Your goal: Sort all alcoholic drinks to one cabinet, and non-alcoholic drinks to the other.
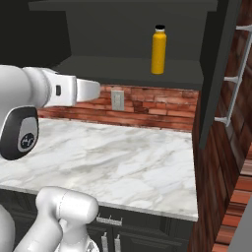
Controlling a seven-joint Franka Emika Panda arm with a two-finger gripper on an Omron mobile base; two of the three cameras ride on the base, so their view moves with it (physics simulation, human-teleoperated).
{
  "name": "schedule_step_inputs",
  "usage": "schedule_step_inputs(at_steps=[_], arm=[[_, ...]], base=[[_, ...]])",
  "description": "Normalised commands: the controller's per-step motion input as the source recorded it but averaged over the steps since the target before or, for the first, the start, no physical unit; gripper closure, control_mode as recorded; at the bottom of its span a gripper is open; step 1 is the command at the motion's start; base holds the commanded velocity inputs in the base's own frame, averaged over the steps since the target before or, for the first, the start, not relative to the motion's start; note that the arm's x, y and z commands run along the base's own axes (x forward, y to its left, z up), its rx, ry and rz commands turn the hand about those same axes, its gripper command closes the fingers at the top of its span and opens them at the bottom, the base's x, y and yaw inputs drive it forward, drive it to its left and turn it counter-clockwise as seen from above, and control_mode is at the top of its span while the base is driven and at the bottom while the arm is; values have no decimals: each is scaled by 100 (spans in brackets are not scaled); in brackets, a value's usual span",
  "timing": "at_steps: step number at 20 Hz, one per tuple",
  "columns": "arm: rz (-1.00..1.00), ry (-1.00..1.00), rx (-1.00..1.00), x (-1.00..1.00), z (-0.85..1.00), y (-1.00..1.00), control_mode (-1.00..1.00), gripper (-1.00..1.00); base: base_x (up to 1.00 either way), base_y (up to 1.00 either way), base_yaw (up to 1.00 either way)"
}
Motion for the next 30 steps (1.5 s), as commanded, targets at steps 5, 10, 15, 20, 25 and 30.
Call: schedule_step_inputs(at_steps=[5,10,15,20,25,30], arm=[[0,0,0,-30,4,11,-100,-100],[0,0,0,-28,0,12,-100,-100],[1,0,0,-27,0,17,-100,-100],[1,0,0,-9,0,6,100,-100],[0,0,0,0,0,0,100,-100],[0,0,0,0,0,0,100,-100]], base=[[0,0,0],[0,0,0],[0,0,0],[-14,6,2],[-37,4,5],[-67,1,2]])
